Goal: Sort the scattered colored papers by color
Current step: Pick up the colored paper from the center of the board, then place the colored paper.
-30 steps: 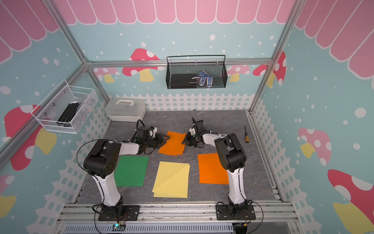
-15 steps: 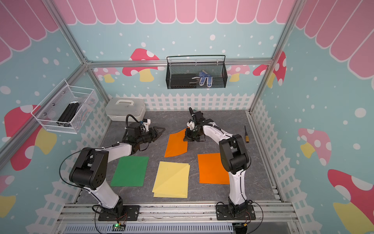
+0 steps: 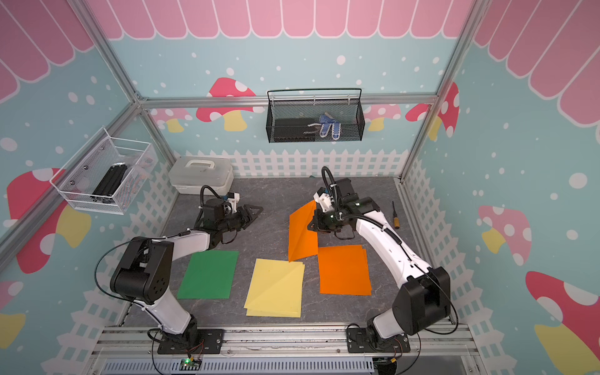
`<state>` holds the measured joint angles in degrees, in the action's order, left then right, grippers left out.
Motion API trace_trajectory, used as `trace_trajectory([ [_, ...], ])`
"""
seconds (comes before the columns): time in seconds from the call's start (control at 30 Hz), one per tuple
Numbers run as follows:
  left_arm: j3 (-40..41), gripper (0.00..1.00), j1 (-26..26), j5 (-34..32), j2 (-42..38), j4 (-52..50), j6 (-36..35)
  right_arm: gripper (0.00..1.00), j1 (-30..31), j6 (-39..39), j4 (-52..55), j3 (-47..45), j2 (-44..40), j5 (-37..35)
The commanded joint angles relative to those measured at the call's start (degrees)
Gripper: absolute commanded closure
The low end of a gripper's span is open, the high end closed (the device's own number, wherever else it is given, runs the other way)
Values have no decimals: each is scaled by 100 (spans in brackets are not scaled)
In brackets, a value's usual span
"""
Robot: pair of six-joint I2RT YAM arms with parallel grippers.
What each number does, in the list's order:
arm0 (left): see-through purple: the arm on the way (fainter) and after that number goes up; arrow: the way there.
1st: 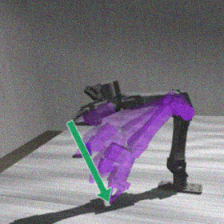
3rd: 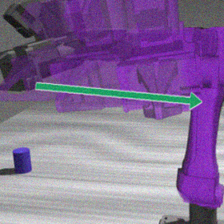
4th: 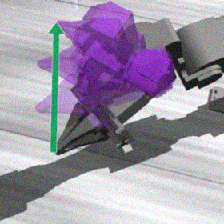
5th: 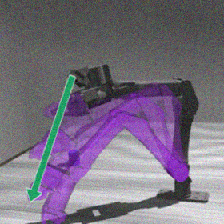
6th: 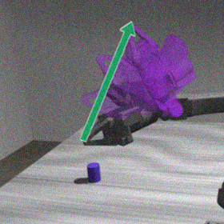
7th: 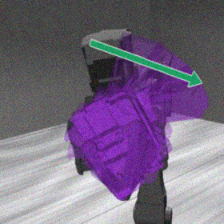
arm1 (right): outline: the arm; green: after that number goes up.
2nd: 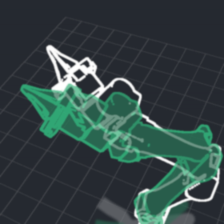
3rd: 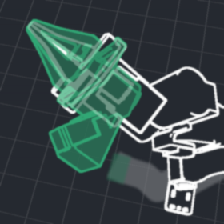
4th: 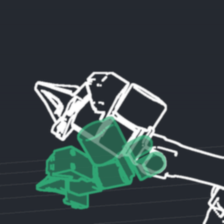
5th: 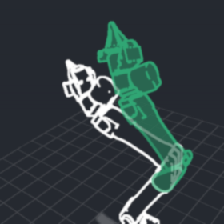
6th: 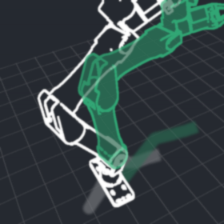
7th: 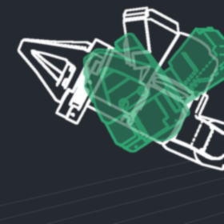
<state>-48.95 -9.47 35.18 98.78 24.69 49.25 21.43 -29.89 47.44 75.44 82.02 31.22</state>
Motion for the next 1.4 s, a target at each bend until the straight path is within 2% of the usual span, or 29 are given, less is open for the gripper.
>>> trace_trajectory([
  [0.0,62,36,82,14,-143,98,-86,100,-140,-63,399,-441,-419,118],
  [0.23,70,36,148,142,17,271,-1,100,-688,321,1015,-1215,-900,-204],
  [0.67,105,36,224,263,174,523,128,100,-1400,861,1136,-2059,-568,-590],
  [0.93,128,36,249,382,355,824,295,100,-1658,884,1128,-2158,-404,-1015],
  [1.37,205,37,307,568,667,1343,559,100,-1818,724,870,-2033,58,-1260],
])
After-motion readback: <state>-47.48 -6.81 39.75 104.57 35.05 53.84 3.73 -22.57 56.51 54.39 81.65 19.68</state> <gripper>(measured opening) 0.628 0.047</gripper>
